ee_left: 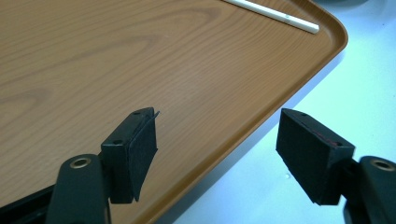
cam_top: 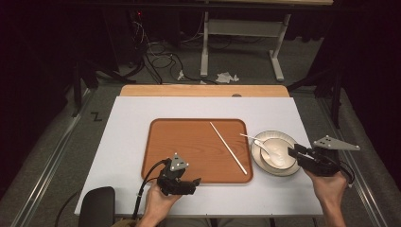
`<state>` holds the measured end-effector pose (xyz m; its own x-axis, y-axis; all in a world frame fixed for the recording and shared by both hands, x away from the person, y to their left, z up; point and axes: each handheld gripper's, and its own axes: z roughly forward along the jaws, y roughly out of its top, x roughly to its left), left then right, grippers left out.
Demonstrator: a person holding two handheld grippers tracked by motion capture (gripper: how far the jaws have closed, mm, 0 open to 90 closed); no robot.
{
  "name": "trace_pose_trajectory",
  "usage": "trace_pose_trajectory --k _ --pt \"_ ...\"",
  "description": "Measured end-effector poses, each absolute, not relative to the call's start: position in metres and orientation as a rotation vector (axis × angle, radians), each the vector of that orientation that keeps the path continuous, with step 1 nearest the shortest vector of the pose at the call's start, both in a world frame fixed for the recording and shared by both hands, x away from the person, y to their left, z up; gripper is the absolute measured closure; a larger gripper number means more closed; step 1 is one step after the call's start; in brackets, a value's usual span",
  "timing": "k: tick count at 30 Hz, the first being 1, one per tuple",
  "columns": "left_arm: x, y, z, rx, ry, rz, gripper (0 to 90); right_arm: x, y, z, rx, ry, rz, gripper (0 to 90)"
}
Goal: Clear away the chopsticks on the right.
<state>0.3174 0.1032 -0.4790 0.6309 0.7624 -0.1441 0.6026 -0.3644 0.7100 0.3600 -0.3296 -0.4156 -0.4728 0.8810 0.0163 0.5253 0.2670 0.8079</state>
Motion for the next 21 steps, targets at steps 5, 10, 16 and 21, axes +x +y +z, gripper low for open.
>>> trace_pose_trajectory --k 5,10,16,21 --pt "0.316 0.105 -0.479 2.091 1.072 0.276 28.9 0.365 -0.344 -0.415 1.280 2.077 1.048 65.8" --pt "0.313 0.108 -0.480 2.084 1.093 0.280 28.9 0.370 -0.352 -0.416 1.300 2.077 1.054 65.8" --pt "0.310 0.112 -0.481 2.071 1.118 0.288 28.9 0.384 -0.364 -0.427 1.354 2.110 1.038 66.4" --pt "0.307 0.117 -0.481 2.059 1.144 0.301 28.9 0.396 -0.371 -0.438 1.388 2.150 0.976 66.8"
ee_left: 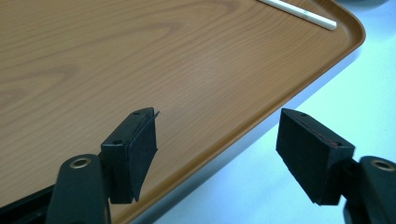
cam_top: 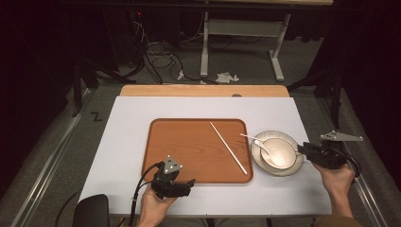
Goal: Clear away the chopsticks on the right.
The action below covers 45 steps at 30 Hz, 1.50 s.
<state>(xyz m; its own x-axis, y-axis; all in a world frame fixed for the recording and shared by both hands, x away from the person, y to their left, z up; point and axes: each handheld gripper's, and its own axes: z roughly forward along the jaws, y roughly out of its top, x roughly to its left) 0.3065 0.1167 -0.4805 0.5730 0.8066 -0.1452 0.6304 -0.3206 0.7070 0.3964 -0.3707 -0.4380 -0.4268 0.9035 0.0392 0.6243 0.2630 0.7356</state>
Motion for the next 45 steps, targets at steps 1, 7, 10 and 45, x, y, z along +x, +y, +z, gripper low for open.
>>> trace_pose_trajectory --k 1,7,10,45 --pt "0.306 0.118 -0.481 2.055 1.149 0.303 28.9 0.399 -0.372 -0.440 1.386 2.158 0.965 66.8" --pt "0.303 0.121 -0.482 2.049 1.179 0.310 28.9 0.411 -0.371 -0.446 1.384 2.201 0.862 67.5" --pt "0.301 0.122 -0.483 2.046 1.190 0.314 28.9 0.417 -0.369 -0.450 1.378 2.232 0.806 68.0" --pt "0.294 0.128 -0.482 2.012 1.219 0.322 29.5 0.438 -0.357 -0.465 1.381 2.327 0.616 84.2"
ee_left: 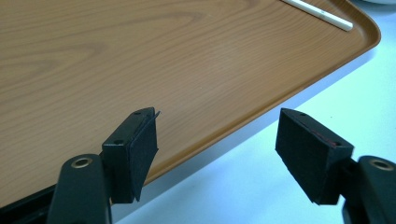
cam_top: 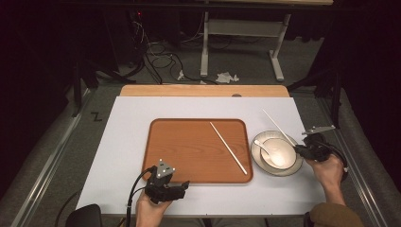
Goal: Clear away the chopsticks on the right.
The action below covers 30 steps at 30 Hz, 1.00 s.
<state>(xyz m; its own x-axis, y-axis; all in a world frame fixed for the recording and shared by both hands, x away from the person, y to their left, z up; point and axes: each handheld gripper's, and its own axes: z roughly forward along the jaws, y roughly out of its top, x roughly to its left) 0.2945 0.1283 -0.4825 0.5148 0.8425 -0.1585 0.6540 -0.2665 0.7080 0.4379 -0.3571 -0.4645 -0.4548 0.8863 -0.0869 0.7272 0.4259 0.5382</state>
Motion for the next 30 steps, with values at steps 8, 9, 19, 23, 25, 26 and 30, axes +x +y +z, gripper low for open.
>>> trace_pose_trajectory --k 8,9,19,23,25,26,30 --pt "0.297 0.125 -0.482 2.019 1.207 0.315 29.5 0.430 -0.360 -0.456 1.372 2.272 0.727 84.5" --pt "0.297 0.125 -0.483 2.021 1.203 0.310 29.5 0.428 -0.360 -0.455 1.371 2.261 0.747 84.5" --pt "0.304 0.117 -0.483 2.047 1.159 0.291 29.4 0.406 -0.366 -0.439 1.359 2.184 0.881 84.5" --pt "0.308 0.113 -0.483 2.065 1.132 0.278 29.4 0.396 -0.364 -0.433 1.346 2.168 0.904 84.5" --pt "0.310 0.111 -0.483 2.071 1.119 0.271 29.4 0.391 -0.362 -0.430 1.342 2.155 0.911 84.5" --pt "0.311 0.110 -0.483 2.074 1.114 0.269 29.4 0.387 -0.361 -0.428 1.341 2.151 0.916 84.5" --pt "0.314 0.105 -0.483 2.083 1.093 0.258 29.4 0.376 -0.356 -0.421 1.310 2.144 0.957 84.5"
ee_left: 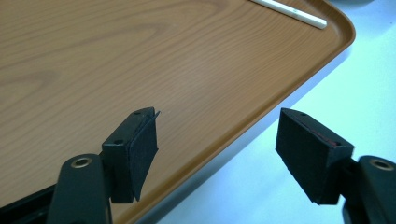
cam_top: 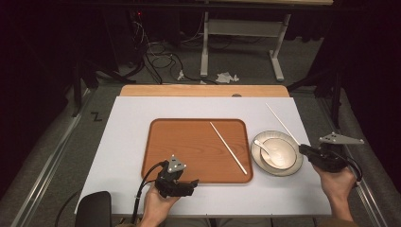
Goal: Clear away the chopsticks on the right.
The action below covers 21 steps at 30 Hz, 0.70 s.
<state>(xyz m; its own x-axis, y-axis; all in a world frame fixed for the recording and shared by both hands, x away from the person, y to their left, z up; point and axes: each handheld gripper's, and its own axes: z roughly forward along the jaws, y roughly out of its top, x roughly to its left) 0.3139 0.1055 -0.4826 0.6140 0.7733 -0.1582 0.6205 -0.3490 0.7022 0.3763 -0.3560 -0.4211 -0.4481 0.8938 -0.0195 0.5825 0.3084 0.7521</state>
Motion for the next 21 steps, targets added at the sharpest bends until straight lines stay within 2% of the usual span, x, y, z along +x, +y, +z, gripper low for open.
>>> trace_pose_trajectory --k 9,21 --pt "0.321 0.099 -0.484 2.100 1.067 0.229 29.4 0.347 -0.327 -0.410 1.235 2.185 0.966 84.5" --pt "0.323 0.099 -0.483 2.098 1.059 0.230 29.4 0.336 -0.269 -0.414 1.133 2.337 0.964 84.5"
